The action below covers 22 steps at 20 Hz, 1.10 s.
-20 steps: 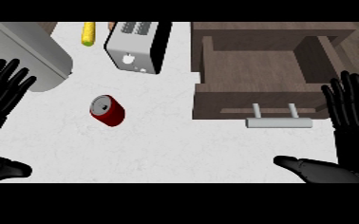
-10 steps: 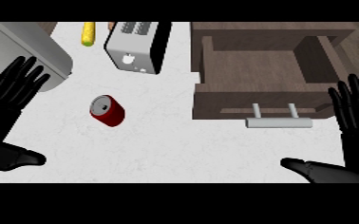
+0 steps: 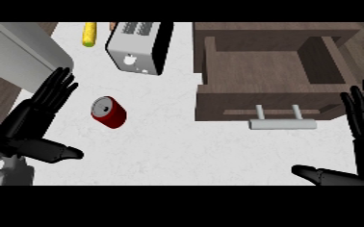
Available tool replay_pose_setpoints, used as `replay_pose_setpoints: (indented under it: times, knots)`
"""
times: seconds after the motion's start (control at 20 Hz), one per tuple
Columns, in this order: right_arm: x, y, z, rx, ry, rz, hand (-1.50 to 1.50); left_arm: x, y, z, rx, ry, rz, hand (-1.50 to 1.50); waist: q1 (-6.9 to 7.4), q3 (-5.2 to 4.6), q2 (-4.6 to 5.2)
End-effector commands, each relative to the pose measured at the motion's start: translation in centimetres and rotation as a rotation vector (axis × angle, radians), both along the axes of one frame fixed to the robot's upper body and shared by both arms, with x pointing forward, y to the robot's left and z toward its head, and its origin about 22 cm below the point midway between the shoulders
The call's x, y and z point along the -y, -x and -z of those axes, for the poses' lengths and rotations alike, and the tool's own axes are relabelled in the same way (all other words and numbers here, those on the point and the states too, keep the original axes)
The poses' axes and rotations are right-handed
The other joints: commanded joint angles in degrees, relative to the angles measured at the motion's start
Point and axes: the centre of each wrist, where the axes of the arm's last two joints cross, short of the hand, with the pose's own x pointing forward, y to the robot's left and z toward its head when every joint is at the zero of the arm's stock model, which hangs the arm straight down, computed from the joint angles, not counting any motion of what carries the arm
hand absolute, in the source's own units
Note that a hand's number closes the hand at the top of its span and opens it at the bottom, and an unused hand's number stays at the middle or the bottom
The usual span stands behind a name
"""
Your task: Pick up the can, place it into the drawer and close the drawer
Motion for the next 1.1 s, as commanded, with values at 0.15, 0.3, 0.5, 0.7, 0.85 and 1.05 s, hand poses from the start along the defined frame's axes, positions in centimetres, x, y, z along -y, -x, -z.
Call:
replay_pose_setpoints:
  times: [0.15,0.3,0.5,0.7,0.85,1.05]
  knots:
    - [1.2,0.5,0.1,-0.009,0.0,0.012,-1.5,0.9,1.0,4.0,-0.035,-0.057,-0.015,-1.5,0.1,0.01,-0.02]
    - [1.5,0.9,-1.9,0.022,0.012,0.007,-1.5,-0.1,0.0,6.8,-0.065,-0.058,-0.035,-1.5,-0.16,-0.01,0.02]
    - [0.8,1.6,-1.5,0.007,0.012,-0.006,-1.5,0.3,0.2,9.3,-0.046,-0.044,-0.069,-1.5,-0.1,-0.01,0.04]
    - [1.8,2.5,-1.8,-0.005,0.025,0.006,-1.5,-3.1,1.4,10.2,-0.076,-0.048,-0.094,-1.5,-0.09,0.0,-0.01]
    - [1.4,2.4,-3.0,-0.009,0.013,-0.005,-1.5,0.1,-0.7,12.8,-0.061,-0.054,-0.085,-1.5,-0.27,-0.02,0.05]
    - [2.4,1.7,-1.5,-0.006,0.008,0.019,-1.5,-2.4,-0.3,12.6,-0.09,-0.052,-0.099,-1.5,0.02,0.01,0.01]
